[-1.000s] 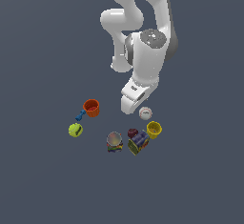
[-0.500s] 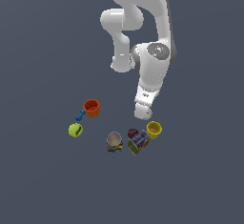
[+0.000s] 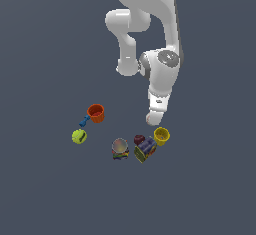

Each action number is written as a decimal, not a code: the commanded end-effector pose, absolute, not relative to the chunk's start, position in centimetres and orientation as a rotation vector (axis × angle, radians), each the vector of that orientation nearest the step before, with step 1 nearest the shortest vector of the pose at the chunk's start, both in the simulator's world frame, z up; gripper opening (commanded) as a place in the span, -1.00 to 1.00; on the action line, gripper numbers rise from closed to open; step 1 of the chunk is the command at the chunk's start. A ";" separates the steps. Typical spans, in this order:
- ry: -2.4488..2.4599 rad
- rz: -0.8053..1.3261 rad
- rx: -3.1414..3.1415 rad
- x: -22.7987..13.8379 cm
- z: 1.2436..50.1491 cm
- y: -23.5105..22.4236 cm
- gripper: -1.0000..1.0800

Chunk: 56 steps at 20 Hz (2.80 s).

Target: Pick up a designated object from a clutter of objects.

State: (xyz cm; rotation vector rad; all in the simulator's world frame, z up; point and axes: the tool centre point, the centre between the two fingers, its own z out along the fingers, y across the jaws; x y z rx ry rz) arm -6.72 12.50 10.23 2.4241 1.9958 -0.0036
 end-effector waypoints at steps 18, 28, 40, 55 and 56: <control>2.047 0.000 2.384 -7.2 6.1 12.8 0.92; 2.048 0.000 2.383 -7.2 4.7 12.8 -1.00; 2.047 0.003 2.381 -6.9 5.3 12.7 -1.00; 2.051 0.004 2.382 -3.9 13.7 9.7 -1.00; 2.052 0.005 2.382 -3.5 14.7 9.4 -1.00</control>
